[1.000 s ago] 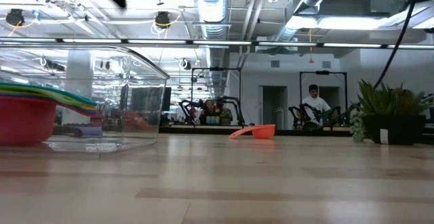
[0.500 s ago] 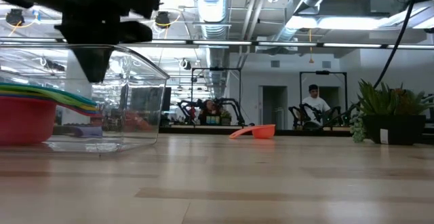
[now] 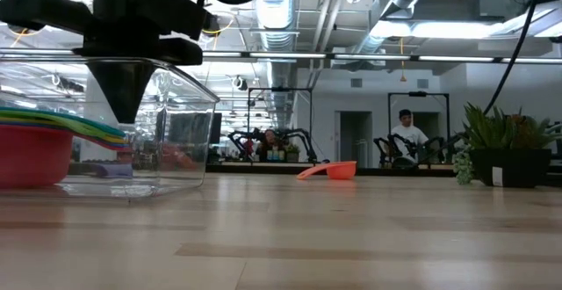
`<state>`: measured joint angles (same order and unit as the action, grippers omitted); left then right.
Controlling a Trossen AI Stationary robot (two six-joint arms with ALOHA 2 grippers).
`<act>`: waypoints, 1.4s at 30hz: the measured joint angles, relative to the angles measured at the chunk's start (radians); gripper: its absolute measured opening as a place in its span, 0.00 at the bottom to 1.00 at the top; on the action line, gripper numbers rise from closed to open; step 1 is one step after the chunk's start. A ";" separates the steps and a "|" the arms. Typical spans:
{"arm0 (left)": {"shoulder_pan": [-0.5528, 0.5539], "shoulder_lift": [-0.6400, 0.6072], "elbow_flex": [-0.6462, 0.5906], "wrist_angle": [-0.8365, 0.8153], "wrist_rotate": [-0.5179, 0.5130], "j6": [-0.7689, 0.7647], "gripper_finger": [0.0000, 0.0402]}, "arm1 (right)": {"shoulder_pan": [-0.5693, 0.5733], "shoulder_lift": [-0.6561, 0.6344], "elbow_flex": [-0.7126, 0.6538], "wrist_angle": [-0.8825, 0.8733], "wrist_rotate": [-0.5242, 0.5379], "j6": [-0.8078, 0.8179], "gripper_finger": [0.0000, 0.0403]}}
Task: Nest measuring cups in basket
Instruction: Adjust the measuring cups and the transparent bin
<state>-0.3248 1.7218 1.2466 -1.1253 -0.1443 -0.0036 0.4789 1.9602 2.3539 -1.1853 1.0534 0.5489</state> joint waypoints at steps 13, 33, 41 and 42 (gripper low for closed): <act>-0.015 0.000 -0.045 0.024 -0.022 -0.016 0.00 | 0.005 0.000 0.000 -0.015 0.000 -0.020 0.03; -0.031 0.000 -0.046 -0.015 0.143 -0.025 0.00 | 0.006 0.000 0.000 -0.015 0.003 -0.034 0.03; -0.047 0.000 -0.036 -0.050 0.145 -0.016 0.00 | 0.006 0.000 0.000 -0.015 0.003 -0.034 0.03; -0.047 -0.001 -0.027 -0.049 0.131 -0.016 0.00 | 0.006 0.000 0.000 -0.015 0.003 -0.034 0.03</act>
<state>-0.3714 1.7211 1.2192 -1.1739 -0.0130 -0.0196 0.4847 1.9602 2.3543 -1.2007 1.0565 0.5144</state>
